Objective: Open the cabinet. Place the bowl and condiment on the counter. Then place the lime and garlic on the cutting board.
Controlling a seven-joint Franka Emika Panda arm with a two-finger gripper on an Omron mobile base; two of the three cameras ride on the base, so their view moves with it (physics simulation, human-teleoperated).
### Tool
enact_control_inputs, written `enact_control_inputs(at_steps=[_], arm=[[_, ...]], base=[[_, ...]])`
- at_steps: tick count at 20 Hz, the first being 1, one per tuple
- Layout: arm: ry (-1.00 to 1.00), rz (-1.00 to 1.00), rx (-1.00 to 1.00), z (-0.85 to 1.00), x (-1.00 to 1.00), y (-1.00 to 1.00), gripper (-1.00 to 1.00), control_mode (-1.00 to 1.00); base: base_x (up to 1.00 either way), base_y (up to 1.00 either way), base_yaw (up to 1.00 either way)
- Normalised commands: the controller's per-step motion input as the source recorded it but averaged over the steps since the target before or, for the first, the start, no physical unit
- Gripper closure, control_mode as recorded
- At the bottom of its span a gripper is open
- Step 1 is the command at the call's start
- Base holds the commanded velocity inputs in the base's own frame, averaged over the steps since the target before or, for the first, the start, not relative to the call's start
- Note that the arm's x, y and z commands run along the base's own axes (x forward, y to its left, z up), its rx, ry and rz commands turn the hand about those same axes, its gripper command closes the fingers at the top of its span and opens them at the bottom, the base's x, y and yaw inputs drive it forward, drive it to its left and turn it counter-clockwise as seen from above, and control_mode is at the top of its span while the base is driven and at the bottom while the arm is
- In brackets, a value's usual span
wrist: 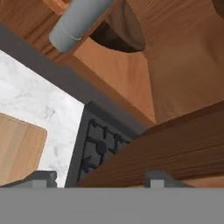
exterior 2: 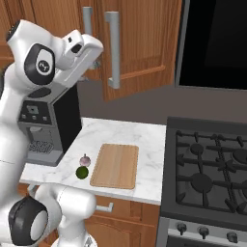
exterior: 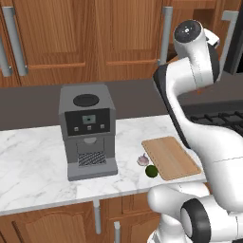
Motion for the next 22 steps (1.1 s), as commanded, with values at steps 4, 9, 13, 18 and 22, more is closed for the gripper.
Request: enact_control_inputs(at_steps=[4, 9, 13, 18, 22], arm=[[-0.02, 0.06, -0.35, -0.41, -0.32, -0.09, -1.00, -1.00], [0.06, 0.03, -0.28, -0.47, 0.86, 0.04, -1.00, -1.00], [0.13, -0.02, -0.11, -0.03, 0.82, -0.43, -1.00, -1.00], [0.06, -0.30, 0.00, 0.09, -0.37, -0.87, -1.00, -1.00], [0.00, -0.41, 0.00, 0.00, -0.99, -0.68, -1.00, -1.00]], base=[[0.00, 0.00, 0.00], [0.00, 0.00, 0.00], [0.00, 0.00, 0.00], [0.00, 0.00, 0.00], [0.00, 0.00, 0.00]])
